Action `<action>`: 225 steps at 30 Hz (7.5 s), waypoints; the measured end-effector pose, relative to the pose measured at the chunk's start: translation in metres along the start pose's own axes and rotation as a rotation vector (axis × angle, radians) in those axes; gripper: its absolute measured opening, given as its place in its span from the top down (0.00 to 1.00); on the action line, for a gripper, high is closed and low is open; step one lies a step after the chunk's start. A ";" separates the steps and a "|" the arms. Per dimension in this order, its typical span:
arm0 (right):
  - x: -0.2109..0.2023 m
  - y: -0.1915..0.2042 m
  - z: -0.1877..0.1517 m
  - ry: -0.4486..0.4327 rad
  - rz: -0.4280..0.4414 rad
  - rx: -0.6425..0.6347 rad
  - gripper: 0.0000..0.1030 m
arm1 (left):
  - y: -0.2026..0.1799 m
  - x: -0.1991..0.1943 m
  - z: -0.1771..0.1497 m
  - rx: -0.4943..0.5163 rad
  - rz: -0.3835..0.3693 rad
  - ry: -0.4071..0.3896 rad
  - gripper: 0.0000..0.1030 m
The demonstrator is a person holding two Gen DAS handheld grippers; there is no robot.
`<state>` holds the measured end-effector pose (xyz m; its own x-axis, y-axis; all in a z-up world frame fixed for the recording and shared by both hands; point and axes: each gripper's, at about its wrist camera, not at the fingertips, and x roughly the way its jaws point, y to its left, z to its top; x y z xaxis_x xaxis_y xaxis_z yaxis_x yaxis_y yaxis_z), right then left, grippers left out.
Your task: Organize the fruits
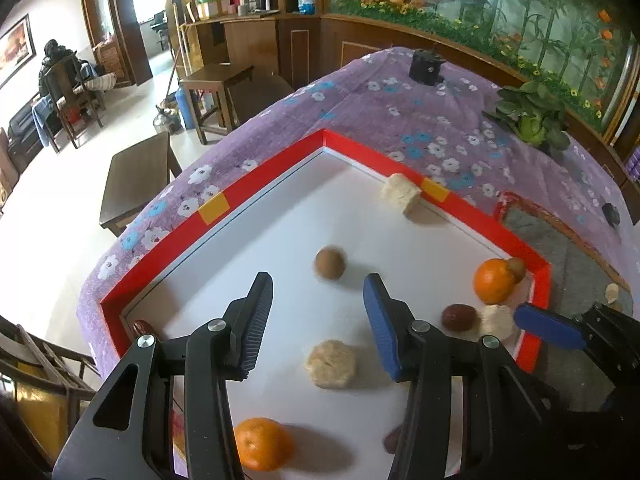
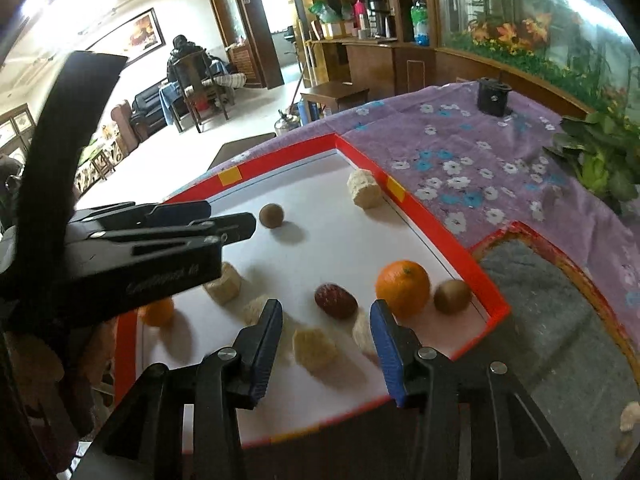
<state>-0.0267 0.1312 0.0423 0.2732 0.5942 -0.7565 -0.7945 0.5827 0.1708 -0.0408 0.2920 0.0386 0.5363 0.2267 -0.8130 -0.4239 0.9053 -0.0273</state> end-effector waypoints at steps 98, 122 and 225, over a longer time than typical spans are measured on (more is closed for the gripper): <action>-0.152 -0.203 -0.172 -0.046 -0.303 0.351 0.78 | -0.315 -0.012 -0.058 0.595 -0.395 0.032 0.73; -0.122 -0.115 -0.140 -0.019 -0.232 0.238 0.78 | -0.217 -0.043 -0.060 0.439 -0.331 -0.015 0.73; -0.026 -0.006 -0.046 -0.136 -0.165 0.213 0.37 | -0.029 -0.050 -0.060 0.042 0.037 -0.170 0.45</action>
<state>-0.0538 0.0864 0.0319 0.4708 0.5422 -0.6959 -0.6059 0.7721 0.1917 -0.0993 0.2327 0.0451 0.6380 0.3148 -0.7028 -0.4168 0.9086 0.0287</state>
